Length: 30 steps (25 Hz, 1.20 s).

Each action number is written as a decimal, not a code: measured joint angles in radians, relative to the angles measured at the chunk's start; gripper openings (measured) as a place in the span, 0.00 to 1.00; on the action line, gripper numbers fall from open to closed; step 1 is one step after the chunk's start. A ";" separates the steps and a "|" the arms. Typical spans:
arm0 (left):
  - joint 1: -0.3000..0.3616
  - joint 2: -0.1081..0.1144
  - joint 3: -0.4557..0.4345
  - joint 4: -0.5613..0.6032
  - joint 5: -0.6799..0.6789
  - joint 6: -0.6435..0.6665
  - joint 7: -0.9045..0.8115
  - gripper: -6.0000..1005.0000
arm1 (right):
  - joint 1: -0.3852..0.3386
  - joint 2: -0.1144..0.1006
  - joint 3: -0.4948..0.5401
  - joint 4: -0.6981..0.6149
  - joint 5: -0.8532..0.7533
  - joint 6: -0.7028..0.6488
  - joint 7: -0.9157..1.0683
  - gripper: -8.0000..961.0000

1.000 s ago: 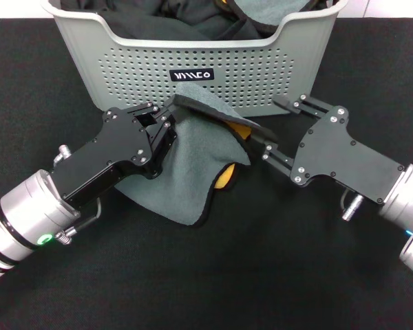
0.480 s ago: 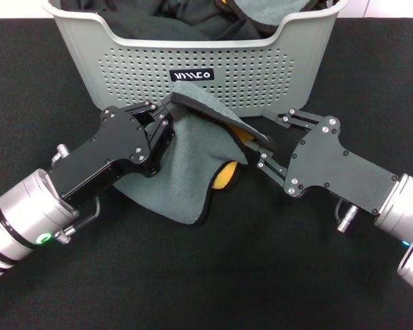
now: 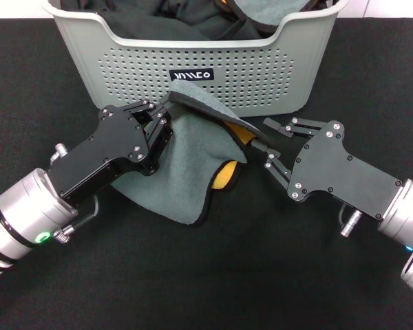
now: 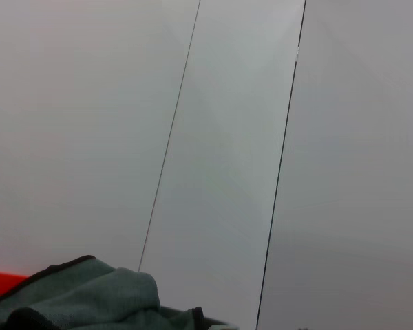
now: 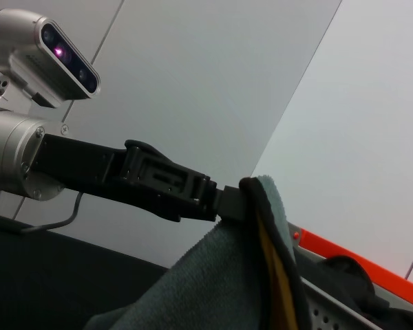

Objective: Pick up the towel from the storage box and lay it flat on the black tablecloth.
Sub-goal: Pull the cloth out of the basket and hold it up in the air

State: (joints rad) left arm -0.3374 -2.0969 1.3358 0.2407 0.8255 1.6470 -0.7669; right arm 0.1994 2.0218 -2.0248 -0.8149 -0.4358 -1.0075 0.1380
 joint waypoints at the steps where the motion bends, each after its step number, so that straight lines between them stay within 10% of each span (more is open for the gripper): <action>1: 0.000 0.000 0.000 0.000 0.000 0.000 0.000 0.05 | 0.000 0.000 0.000 0.000 0.000 0.000 0.000 0.31; 26: 0.000 0.000 0.000 0.000 0.001 -0.004 0.000 0.05 | -0.002 0.000 -0.019 -0.003 -0.002 -0.013 0.000 0.23; 30: 0.000 0.000 0.000 0.000 0.003 -0.004 0.000 0.05 | -0.002 -0.001 -0.021 -0.003 -0.003 -0.013 0.000 0.09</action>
State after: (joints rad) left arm -0.3375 -2.0969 1.3361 0.2404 0.8284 1.6428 -0.7670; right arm 0.1977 2.0204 -2.0462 -0.8181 -0.4387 -1.0206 0.1380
